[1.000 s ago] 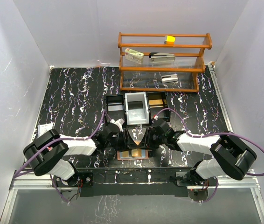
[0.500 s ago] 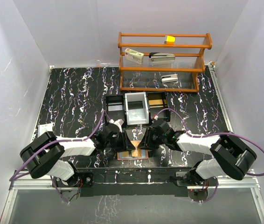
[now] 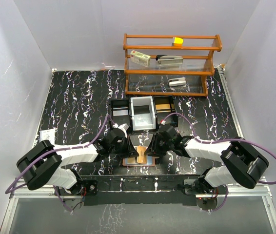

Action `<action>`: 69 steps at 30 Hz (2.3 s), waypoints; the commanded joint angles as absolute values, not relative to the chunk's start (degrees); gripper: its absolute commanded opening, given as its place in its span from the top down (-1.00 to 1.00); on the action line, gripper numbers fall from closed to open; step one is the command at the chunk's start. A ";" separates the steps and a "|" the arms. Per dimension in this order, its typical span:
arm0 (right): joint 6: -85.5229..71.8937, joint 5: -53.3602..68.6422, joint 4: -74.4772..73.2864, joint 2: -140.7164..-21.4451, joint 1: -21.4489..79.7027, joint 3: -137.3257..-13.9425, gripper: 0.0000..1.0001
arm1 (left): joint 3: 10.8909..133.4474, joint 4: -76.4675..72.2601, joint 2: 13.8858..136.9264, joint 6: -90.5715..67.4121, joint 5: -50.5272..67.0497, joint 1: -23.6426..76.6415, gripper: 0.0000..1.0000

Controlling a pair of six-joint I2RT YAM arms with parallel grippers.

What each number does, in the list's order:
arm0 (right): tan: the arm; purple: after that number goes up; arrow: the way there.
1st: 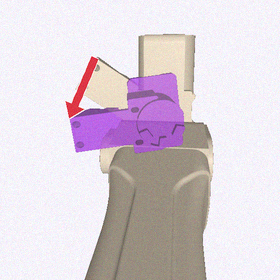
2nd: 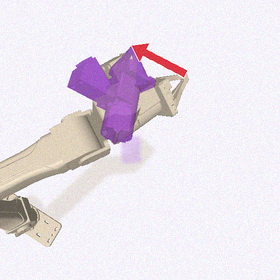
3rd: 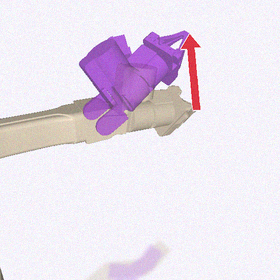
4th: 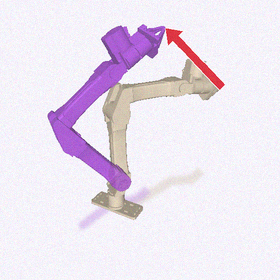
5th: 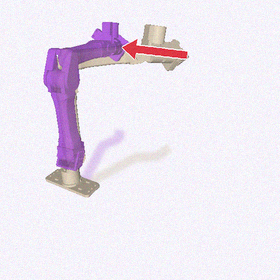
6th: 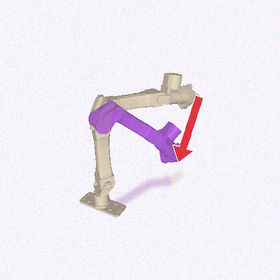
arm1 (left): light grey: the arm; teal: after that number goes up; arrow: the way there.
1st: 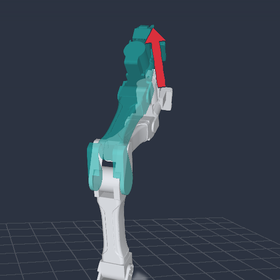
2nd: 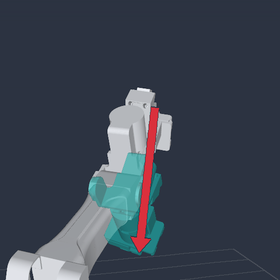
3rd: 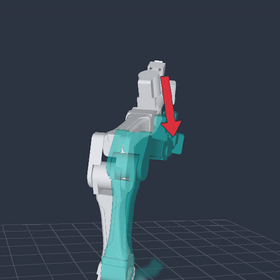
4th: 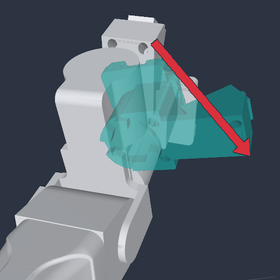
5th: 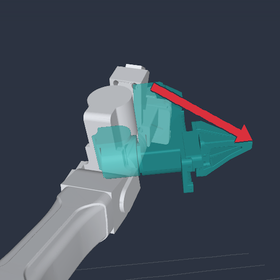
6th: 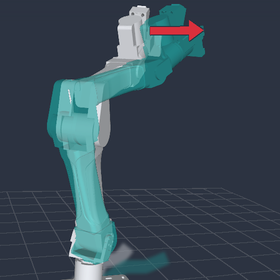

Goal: Take the credit cards out of the card holder

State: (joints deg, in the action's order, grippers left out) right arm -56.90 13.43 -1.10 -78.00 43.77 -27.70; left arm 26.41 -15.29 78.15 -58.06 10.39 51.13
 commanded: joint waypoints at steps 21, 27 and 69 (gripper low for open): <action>-51.22 20.43 -1.18 -76.35 43.46 -32.31 0.26 | 29.53 -11.59 77.26 -55.11 10.02 51.33 1.00; -51.41 17.22 -4.52 -81.83 43.48 -31.11 0.31 | 29.86 -15.11 79.17 -55.19 13.31 51.34 0.57; -49.27 22.16 -2.92 -83.73 43.44 -36.80 0.26 | 32.30 4.13 62.55 -53.49 -3.65 51.39 1.00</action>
State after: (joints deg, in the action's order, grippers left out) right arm -50.89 20.75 -5.32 -82.89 43.48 -34.46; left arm 31.20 5.21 64.40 -54.78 -3.68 51.22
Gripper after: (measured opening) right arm 0.351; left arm 0.010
